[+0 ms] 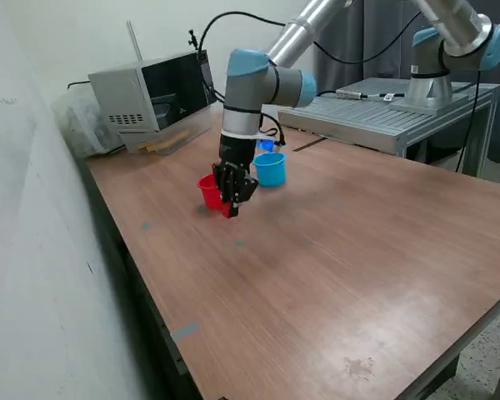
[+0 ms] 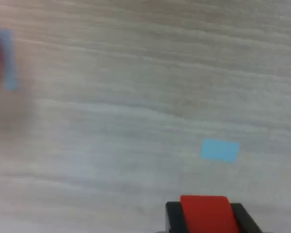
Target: Place red objects in the red bin, and blue objects in the blue bin.
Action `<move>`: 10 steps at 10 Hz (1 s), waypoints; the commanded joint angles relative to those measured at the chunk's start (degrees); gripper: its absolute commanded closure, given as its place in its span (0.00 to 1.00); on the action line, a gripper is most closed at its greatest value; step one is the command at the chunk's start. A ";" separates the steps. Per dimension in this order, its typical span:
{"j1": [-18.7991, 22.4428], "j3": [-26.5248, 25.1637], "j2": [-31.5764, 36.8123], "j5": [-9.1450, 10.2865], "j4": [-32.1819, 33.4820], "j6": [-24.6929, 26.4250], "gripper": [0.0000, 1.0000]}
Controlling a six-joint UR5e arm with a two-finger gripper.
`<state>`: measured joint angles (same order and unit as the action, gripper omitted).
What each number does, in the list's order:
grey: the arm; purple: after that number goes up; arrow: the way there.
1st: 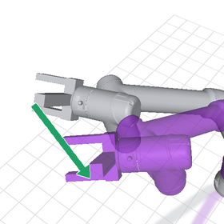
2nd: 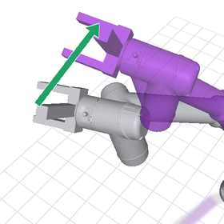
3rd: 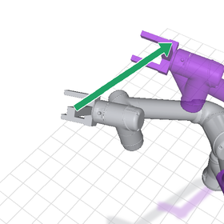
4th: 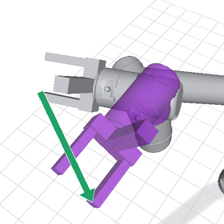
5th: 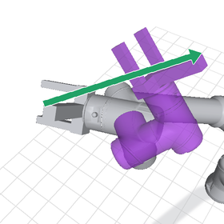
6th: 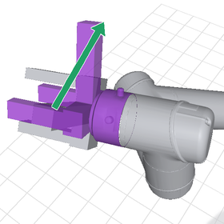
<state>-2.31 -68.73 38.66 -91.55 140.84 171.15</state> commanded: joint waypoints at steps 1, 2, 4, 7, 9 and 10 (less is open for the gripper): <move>-3.39 -5.44 8.18 -0.03 -1.18 -0.38 1.00; -5.76 -5.97 8.62 -0.12 -1.88 -0.47 1.00; -11.81 -6.15 8.54 -0.03 -1.98 -0.47 1.00; -13.34 -7.11 8.63 0.06 -1.98 -0.65 1.00; -13.08 -8.17 8.71 0.06 -1.98 -0.56 1.00; -12.64 -8.96 8.89 0.06 -1.98 -0.65 1.00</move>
<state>-14.91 -76.13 47.25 -91.51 138.90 170.55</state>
